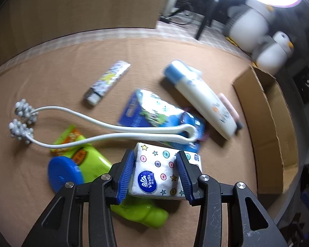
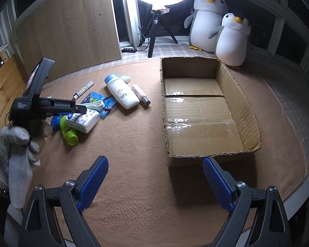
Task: Organize objects
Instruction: 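Lower the left tool onto the dotted tissue pack and close it, then lift the tissue pack with the left tool while the right tool grips it too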
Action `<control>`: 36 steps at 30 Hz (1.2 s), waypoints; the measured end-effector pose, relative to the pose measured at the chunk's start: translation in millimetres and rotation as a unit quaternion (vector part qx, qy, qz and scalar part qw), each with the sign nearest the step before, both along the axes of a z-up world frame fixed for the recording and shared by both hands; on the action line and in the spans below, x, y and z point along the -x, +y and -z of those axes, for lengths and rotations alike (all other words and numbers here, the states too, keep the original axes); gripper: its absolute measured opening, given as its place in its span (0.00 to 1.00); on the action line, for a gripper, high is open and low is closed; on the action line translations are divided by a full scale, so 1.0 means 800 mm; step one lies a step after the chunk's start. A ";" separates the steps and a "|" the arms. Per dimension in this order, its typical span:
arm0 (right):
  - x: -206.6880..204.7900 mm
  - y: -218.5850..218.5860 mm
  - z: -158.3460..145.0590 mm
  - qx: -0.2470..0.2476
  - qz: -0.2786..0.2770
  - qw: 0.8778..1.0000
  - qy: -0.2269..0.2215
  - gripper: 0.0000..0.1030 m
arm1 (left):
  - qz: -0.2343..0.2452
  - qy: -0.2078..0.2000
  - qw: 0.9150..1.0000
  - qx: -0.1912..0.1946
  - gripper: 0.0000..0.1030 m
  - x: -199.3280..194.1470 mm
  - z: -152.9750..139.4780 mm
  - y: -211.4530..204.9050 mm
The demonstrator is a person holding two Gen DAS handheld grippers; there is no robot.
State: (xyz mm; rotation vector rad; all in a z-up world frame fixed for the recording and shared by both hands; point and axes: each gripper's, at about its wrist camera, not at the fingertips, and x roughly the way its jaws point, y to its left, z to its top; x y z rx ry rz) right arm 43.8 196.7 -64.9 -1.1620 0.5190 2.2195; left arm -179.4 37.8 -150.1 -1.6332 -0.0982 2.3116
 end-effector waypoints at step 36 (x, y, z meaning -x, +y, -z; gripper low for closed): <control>0.146 0.034 0.062 0.124 -0.183 0.974 -0.038 0.51 | 0.084 0.005 0.993 -0.084 0.44 -0.150 -0.003 0.000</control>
